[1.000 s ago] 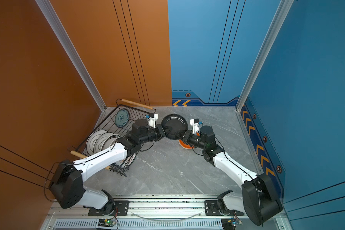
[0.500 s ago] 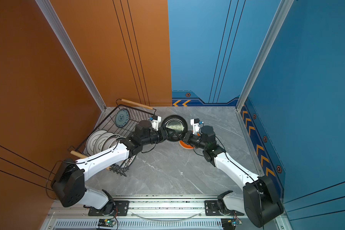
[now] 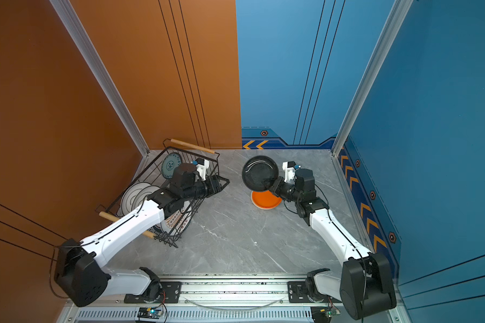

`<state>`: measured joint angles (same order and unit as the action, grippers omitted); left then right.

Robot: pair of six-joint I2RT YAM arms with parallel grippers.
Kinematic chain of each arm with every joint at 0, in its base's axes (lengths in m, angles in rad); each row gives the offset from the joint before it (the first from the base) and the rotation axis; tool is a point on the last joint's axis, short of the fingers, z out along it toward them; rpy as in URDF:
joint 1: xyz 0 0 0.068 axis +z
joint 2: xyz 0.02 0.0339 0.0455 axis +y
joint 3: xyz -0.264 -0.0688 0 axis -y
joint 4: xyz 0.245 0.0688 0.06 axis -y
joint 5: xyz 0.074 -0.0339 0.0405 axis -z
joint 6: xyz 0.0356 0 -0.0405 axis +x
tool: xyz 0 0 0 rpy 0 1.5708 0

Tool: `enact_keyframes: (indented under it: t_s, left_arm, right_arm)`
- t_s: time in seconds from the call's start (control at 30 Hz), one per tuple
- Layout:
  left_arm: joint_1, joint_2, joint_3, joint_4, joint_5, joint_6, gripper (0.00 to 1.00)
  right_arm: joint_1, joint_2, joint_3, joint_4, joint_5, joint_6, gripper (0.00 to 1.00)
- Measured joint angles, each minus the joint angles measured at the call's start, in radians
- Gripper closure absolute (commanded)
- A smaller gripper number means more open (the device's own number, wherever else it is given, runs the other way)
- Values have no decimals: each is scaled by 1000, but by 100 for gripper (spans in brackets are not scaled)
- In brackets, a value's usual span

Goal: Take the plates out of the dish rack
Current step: 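Lower the dark grey plate onto the stack with the right gripper while the left withdraws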

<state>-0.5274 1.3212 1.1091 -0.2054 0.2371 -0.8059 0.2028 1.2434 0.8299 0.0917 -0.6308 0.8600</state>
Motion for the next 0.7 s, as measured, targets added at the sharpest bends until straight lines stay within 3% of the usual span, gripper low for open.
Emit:
enact_keyframes:
  t_s: [0.17, 0.4, 0.7]
  left_arm:
    - [67, -91, 99, -240, -164, 142, 38]
    - [189, -135, 126, -419, -362, 243, 37]
    - [298, -85, 137, -492, -435, 305, 35]
  right_arm:
    - [-79, 8, 20, -151, 66, -75, 100]
    - [-91, 120, 45, -272, 169, -130, 100]
    - [-76, 298, 89, -303, 253, -162, 100]
